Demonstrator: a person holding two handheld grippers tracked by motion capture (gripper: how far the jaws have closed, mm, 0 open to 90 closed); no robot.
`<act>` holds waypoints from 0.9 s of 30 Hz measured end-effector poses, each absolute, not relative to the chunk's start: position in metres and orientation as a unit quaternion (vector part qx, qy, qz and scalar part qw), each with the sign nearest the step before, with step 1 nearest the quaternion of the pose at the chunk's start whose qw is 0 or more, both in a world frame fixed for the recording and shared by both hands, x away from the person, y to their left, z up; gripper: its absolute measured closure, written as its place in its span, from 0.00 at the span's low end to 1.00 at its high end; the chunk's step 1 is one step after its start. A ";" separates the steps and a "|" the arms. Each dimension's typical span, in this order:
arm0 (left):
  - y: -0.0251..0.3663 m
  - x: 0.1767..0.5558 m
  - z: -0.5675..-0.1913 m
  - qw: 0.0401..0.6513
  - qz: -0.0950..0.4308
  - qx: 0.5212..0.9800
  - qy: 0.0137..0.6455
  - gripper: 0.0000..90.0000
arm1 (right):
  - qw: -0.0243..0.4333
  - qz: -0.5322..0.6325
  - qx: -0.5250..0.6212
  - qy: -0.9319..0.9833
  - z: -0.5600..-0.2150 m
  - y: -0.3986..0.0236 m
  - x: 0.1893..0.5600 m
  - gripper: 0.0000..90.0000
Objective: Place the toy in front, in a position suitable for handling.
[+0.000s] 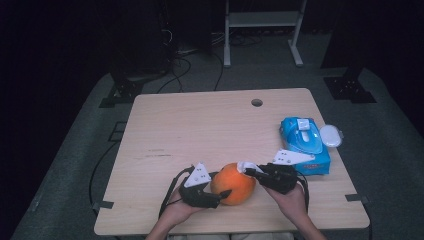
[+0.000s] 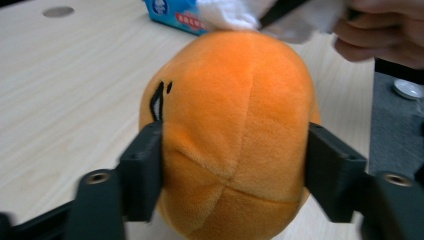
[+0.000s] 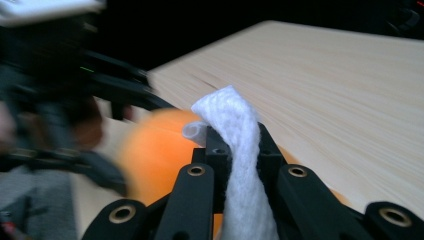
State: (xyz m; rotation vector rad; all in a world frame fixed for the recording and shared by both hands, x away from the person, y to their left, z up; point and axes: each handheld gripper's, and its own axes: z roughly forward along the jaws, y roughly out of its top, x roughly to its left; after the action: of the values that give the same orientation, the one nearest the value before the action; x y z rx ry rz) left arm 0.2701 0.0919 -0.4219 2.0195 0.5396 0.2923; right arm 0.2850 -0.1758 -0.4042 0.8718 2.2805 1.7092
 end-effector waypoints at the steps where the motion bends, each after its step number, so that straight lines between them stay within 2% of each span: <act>1: 0.090 0.269 -0.421 0.493 0.123 0.832 0.221 0.43 | 0.082 0.576 0.271 0.767 -0.399 -0.170 0.279 0.90; 4: 0.090 0.267 -0.419 0.489 0.131 0.834 0.218 0.46 | 0.097 0.566 0.246 0.781 -0.394 -0.159 0.272 0.91; 9: 0.090 0.269 -0.418 0.498 0.126 0.828 0.224 0.47 | 0.091 0.564 0.291 0.767 -0.404 -0.178 0.287 0.91; 14: 0.090 0.271 -0.414 0.512 0.120 0.816 0.241 0.46 | 0.083 0.586 0.240 0.770 -0.393 -0.162 0.272 0.91; 18: 0.095 0.269 -0.407 0.519 0.123 0.811 0.240 0.47 | 0.092 0.579 0.265 0.766 -0.397 -0.170 0.280 0.91; 20: 0.094 0.269 -0.409 0.520 0.120 0.810 0.242 0.47 | 0.077 0.579 0.283 0.761 -0.404 -0.174 0.285 0.91; 27: 0.088 0.267 -0.413 0.509 0.133 0.818 0.232 0.45 | 0.093 0.572 0.251 0.775 -0.398 -0.159 0.276 0.91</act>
State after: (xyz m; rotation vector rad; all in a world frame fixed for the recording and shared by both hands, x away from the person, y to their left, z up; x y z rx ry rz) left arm 0.2666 0.0882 -0.4126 1.9711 0.5592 0.3195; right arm 0.2760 -0.1587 -0.3975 0.7455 2.3003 1.6984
